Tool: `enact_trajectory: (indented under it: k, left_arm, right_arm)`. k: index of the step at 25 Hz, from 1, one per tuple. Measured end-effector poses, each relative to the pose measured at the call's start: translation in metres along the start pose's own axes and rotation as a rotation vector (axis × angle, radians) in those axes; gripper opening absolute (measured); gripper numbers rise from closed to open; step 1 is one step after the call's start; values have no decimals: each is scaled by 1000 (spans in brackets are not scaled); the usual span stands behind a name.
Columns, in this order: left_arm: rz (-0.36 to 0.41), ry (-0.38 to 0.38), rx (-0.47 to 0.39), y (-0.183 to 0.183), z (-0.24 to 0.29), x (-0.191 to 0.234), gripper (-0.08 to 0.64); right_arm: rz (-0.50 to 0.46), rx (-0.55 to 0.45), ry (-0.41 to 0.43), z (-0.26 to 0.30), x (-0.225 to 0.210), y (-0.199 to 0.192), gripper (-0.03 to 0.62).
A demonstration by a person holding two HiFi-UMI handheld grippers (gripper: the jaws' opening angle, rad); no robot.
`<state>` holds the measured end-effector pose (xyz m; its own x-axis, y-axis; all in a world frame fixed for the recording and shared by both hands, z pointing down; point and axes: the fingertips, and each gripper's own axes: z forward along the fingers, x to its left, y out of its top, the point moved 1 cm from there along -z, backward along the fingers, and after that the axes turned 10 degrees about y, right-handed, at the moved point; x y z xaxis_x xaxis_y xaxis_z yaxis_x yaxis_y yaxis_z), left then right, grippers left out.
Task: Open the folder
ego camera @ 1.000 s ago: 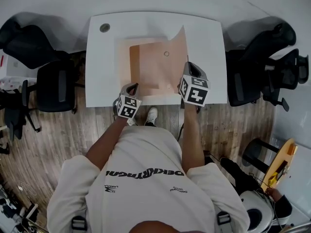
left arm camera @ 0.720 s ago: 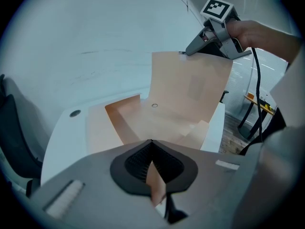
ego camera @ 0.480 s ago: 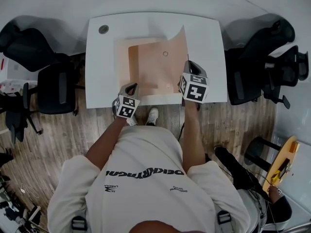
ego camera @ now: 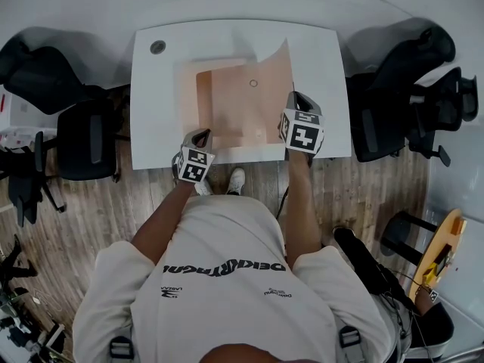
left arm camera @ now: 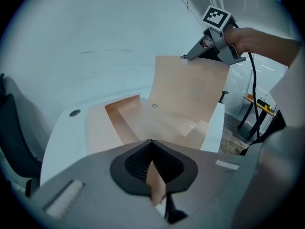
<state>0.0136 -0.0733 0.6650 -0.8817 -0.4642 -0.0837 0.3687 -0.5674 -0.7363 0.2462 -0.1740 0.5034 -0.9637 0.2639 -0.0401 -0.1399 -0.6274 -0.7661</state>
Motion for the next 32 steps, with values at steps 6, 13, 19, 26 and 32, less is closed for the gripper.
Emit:
enact_trajectory:
  k: [6, 13, 19, 26, 32]
  left_arm:
    - [-8, -1, 2, 2, -1, 3, -9]
    - [-12, -5, 6, 1, 2, 1, -9]
    - [-13, -1, 3, 2, -2, 4, -9]
    - [-17, -8, 1, 4, -1, 2, -9]
    - [-11, 1, 2, 4, -1, 4, -9]
  right_arm:
    - [-18, 16, -18, 4, -7, -3, 11]
    - [-3, 21, -35, 5, -25, -5, 11]
    - [3, 27, -49, 5, -31, -8, 11]
    - [17, 25, -61, 4, -43, -10, 11]
    - [19, 28, -81, 2, -52, -15, 12]
